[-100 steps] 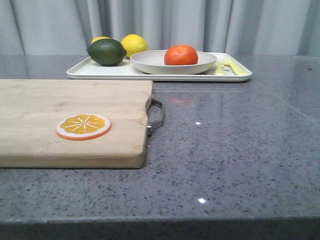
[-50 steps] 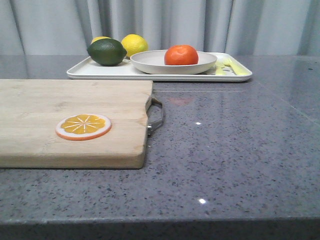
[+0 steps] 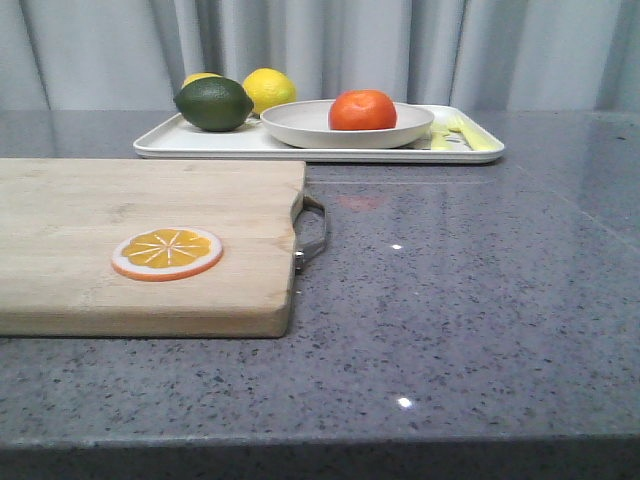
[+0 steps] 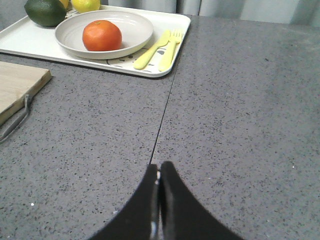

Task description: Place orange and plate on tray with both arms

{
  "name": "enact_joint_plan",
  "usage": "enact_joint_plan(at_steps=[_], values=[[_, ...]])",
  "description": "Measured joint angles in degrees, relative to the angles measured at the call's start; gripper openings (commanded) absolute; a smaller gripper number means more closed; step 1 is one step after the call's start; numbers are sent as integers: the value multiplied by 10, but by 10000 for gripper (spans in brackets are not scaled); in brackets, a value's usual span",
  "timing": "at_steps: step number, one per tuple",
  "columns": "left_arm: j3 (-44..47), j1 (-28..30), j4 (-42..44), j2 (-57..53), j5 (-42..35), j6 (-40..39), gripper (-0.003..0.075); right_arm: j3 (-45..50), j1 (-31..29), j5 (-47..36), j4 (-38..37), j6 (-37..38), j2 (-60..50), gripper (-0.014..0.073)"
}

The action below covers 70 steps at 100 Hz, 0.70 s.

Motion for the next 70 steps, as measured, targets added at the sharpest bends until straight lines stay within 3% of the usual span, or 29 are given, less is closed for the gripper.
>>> enact_joint_plan(at_steps=[29, 70], values=[[6, 26, 45, -11, -22, 0, -20, 0, 0, 1, 0, 0, 0, -67], [128, 188, 58, -141, -196, 0, -20, 0, 0, 1, 0, 0, 0, -67]])
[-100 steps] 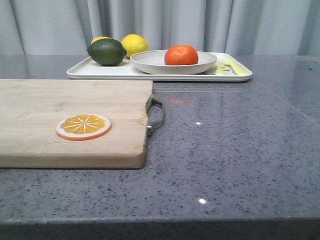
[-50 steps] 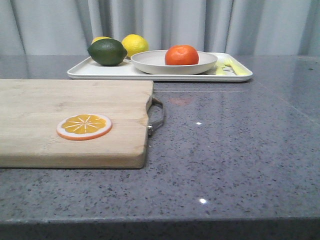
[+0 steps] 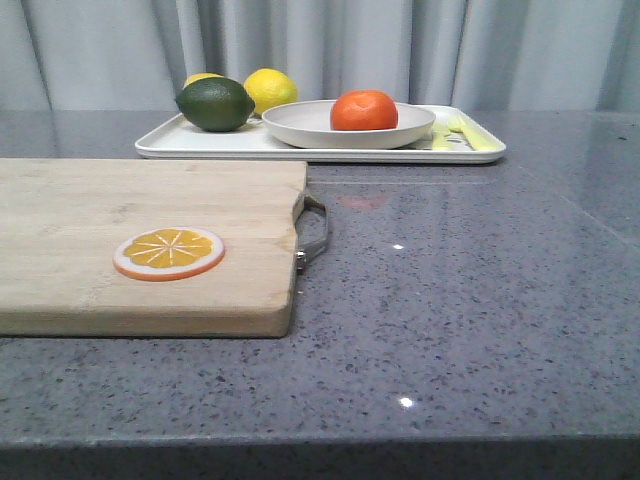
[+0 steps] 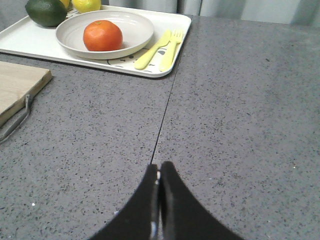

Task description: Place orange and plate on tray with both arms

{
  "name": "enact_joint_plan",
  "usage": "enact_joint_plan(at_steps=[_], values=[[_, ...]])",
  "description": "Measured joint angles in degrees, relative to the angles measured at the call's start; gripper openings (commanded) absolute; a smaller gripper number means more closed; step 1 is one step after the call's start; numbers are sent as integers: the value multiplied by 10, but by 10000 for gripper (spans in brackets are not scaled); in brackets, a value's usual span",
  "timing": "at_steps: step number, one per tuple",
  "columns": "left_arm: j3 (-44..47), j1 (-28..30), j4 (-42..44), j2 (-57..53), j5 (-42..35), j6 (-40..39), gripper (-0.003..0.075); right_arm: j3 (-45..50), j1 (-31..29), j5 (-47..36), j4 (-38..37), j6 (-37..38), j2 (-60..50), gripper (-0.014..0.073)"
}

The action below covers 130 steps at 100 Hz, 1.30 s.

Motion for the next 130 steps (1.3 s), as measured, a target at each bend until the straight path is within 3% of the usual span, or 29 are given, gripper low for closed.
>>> enact_joint_plan(at_steps=[20, 42, 72, 130], values=[[74, 75, 1, -73, -14, 0, -20, 0, 0, 0, 0, 0, 0, -67], [149, 115, 1, -132, -55, 0, -20, 0, 0, 0, 0, 0, 0, -67], [197, 132, 1, -177, -91, 0, -20, 0, 0, 0, 0, 0, 0, -67], [197, 131, 1, -177, -54, 0, -20, 2, 0, 0, 0, 0, 0, -67]])
